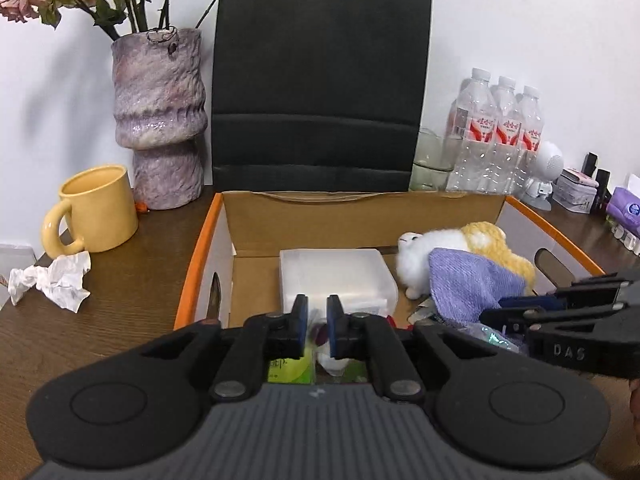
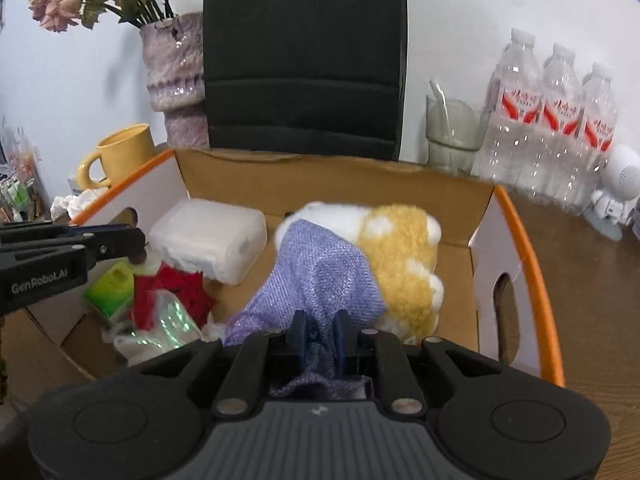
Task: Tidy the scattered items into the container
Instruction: 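Carry the purple cloth into the cardboard box and open the right tool while the left tool drops the bag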
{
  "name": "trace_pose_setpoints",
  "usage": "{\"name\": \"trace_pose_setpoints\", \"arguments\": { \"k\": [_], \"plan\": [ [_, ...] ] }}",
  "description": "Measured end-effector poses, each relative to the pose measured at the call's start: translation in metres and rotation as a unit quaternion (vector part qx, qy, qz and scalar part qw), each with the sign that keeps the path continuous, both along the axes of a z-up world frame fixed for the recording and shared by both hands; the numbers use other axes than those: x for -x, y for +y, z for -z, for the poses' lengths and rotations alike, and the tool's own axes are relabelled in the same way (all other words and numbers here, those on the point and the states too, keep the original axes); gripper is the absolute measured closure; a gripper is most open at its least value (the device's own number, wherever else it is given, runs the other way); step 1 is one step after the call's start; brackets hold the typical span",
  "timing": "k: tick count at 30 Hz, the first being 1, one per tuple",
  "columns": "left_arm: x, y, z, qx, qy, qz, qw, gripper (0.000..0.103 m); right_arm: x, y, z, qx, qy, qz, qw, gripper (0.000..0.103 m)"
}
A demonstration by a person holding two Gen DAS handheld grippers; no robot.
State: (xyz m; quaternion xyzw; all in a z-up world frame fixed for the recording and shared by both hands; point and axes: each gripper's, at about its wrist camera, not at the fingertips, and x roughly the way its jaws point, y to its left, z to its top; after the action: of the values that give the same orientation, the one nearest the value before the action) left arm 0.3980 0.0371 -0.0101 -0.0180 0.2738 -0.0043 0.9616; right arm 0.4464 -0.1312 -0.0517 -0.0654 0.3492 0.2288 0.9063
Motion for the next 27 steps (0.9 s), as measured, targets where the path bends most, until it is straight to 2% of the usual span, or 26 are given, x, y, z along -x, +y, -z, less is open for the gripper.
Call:
{"name": "trace_pose_setpoints", "arguments": {
  "k": [1, 2, 3, 4, 5, 6, 7, 8, 9, 10, 11, 13, 15, 17, 27],
  "plan": [
    [0.001, -0.001, -0.001, 0.000, -0.002, 0.001, 1.0000, 0.079, 0.001, -0.001, -0.001, -0.004, -0.001, -0.002, 1.000, 0.083],
    [0.002, -0.001, -0.002, 0.000, -0.003, 0.000, 1.0000, 0.064, 0.002, -0.001, -0.003, -0.006, -0.003, 0.000, 1.000, 0.080],
    [0.004, -0.002, -0.003, 0.000, -0.006, -0.002, 1.0000, 0.058, 0.003, -0.002, -0.004, -0.007, -0.005, 0.001, 1.000, 0.077],
    [0.004, -0.003, -0.004, -0.002, -0.009, -0.001, 1.0000, 0.052, 0.004, -0.003, -0.004, -0.006, -0.006, 0.003, 1.000, 0.070],
    [0.004, -0.004, -0.005, -0.003, -0.010, 0.000, 1.0000, 0.041, 0.004, -0.003, -0.004, -0.006, -0.006, 0.005, 1.000, 0.061],
    [0.005, -0.004, -0.006, -0.002, -0.010, 0.000, 1.0000, 0.034, 0.004, -0.004, -0.004, -0.007, -0.005, 0.008, 1.000, 0.056],
    [0.007, -0.005, -0.008, -0.001, -0.012, -0.003, 0.9999, 0.017, 0.004, -0.005, -0.005, -0.008, -0.004, 0.011, 1.000, 0.050],
    [0.009, -0.006, -0.010, -0.004, -0.017, -0.006, 0.9998, 0.009, 0.005, -0.007, -0.007, -0.010, -0.005, 0.012, 1.000, 0.046],
    [0.012, -0.007, -0.013, -0.009, -0.022, -0.008, 0.9997, 0.006, 0.005, -0.009, -0.009, -0.013, -0.007, 0.013, 1.000, 0.043],
    [0.015, -0.009, -0.017, -0.013, -0.029, -0.008, 0.9995, 0.000, 0.007, -0.010, -0.013, -0.016, -0.012, 0.015, 1.000, 0.035],
    [0.019, -0.010, -0.021, -0.014, -0.037, -0.008, 0.9992, 0.000, 0.010, -0.012, -0.017, -0.019, -0.018, 0.017, 1.000, 0.025],
    [0.026, -0.011, -0.030, -0.016, -0.050, -0.012, 0.9986, 0.000, 0.016, -0.016, -0.027, -0.024, -0.032, 0.023, 0.999, 0.013],
    [0.034, -0.012, -0.037, -0.017, -0.061, -0.015, 0.9979, 0.000, 0.025, -0.019, -0.038, -0.027, -0.043, 0.027, 0.998, 0.011],
    [0.042, -0.015, -0.043, -0.016, -0.064, -0.019, 0.9977, 0.000, 0.035, -0.021, -0.047, -0.024, -0.048, 0.029, 0.998, 0.001],
    [0.101, -0.020, -0.061, 0.011, -0.054, -0.028, 0.9981, 0.000, 0.100, -0.033, -0.075, -0.019, -0.061, 0.043, 0.997, 0.000]
  ]
}}
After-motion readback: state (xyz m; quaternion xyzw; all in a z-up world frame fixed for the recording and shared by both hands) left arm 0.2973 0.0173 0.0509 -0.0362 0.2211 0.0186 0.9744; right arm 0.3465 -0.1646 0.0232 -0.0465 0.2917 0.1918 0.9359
